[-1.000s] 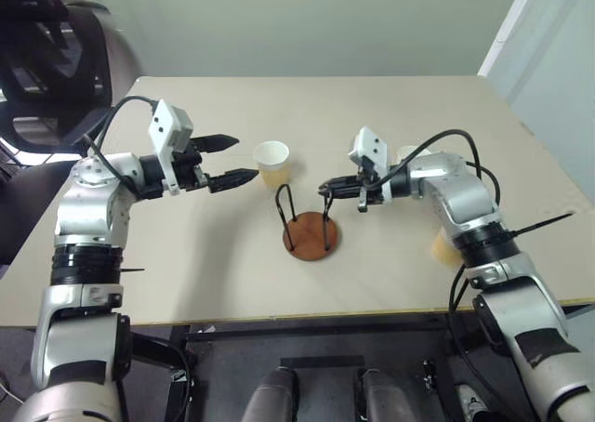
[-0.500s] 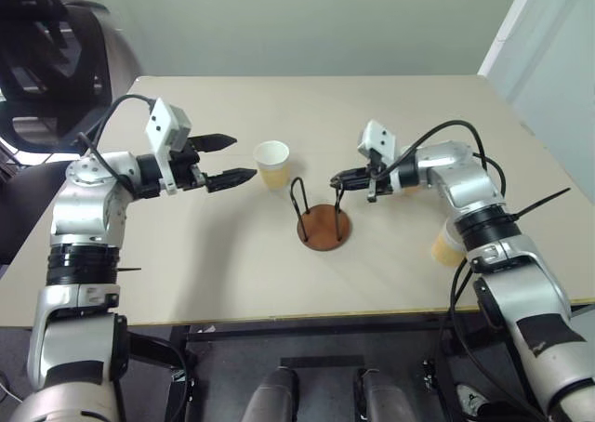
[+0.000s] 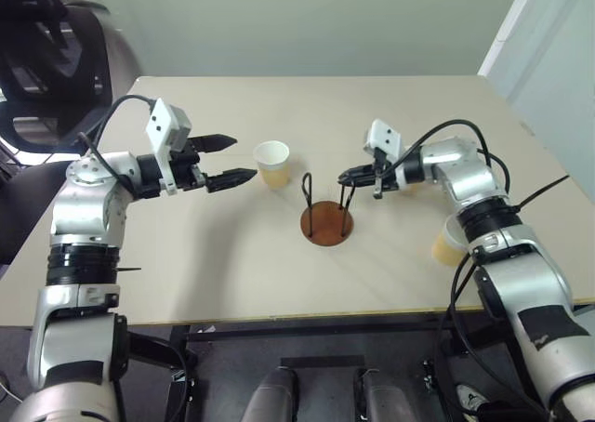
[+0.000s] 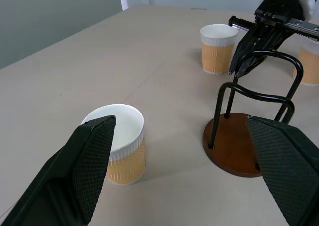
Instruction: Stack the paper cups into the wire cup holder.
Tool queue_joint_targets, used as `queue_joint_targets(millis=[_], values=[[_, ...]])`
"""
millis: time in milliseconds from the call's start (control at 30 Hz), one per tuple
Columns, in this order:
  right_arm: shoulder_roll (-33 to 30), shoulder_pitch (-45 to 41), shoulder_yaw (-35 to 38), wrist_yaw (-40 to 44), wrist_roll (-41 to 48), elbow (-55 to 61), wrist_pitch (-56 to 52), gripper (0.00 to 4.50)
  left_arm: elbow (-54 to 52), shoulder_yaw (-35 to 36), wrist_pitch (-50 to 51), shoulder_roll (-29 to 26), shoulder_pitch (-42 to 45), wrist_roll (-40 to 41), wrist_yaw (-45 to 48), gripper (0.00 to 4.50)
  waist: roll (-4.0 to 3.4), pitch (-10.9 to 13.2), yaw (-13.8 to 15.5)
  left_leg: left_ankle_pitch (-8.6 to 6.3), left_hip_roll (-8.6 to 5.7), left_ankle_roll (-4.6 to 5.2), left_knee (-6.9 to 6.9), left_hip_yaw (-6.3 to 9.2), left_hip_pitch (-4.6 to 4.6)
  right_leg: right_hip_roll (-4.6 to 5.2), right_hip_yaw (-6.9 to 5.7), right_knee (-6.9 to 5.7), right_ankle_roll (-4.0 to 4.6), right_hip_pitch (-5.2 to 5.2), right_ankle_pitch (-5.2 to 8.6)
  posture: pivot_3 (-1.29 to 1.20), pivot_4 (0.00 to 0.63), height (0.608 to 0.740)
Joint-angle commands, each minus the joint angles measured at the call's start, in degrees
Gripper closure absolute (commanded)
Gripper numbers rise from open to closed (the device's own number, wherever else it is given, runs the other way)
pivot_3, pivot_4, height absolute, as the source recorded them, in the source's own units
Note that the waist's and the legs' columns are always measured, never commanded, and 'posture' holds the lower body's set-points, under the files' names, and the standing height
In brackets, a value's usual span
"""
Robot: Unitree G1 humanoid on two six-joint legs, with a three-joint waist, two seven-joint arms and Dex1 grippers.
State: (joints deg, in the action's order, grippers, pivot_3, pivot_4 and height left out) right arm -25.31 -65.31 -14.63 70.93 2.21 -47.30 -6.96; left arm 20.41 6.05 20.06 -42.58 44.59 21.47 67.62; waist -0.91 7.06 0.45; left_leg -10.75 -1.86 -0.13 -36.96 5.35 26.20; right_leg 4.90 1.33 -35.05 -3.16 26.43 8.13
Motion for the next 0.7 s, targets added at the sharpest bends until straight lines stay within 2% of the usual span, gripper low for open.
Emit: queue_joint_targets(millis=[33, 267, 700], values=[[-0.6, -1.6, 0.6, 0.2, -1.5, -1.4, 2.0, 3.76, -2.0, 1.3, 0.0, -1.0, 1.3, 1.0, 0.2, 0.00, 0.00, 0.0, 0.0, -0.05, 0.00, -0.08, 0.00, 0.00, 0.00, 0.00, 0.00, 0.00, 0.00, 0.00, 0.00, 0.00, 0.150, 0.740], [-1.1, -1.2, 1.0, -1.0, -3.6, -2.7, 5.1, 1.34, -1.5, 1.1, -0.2, -0.7, 1.7, 0.9, 0.3, 0.00, -0.01, 0.0, 0.0, -0.12, 0.02, -0.19, 0.00, 0.00, 0.00, 0.00, -0.01, 0.00, 0.02, 0.00, -0.01, 0.00, 0.150, 0.740], [-11.6, -2.9, 5.1, -3.2, -4.5, -0.3, 6.4, 1.34, 1.1, 0.1, -1.5, 1.4, 3.4, 0.1, 0.4, 0.00, -0.01, 0.0, 0.1, -0.13, 0.01, -0.15, 0.00, 0.00, 0.00, 0.02, -0.02, -0.02, 0.06, -0.02, -0.05, 0.00, 0.150, 0.740]])
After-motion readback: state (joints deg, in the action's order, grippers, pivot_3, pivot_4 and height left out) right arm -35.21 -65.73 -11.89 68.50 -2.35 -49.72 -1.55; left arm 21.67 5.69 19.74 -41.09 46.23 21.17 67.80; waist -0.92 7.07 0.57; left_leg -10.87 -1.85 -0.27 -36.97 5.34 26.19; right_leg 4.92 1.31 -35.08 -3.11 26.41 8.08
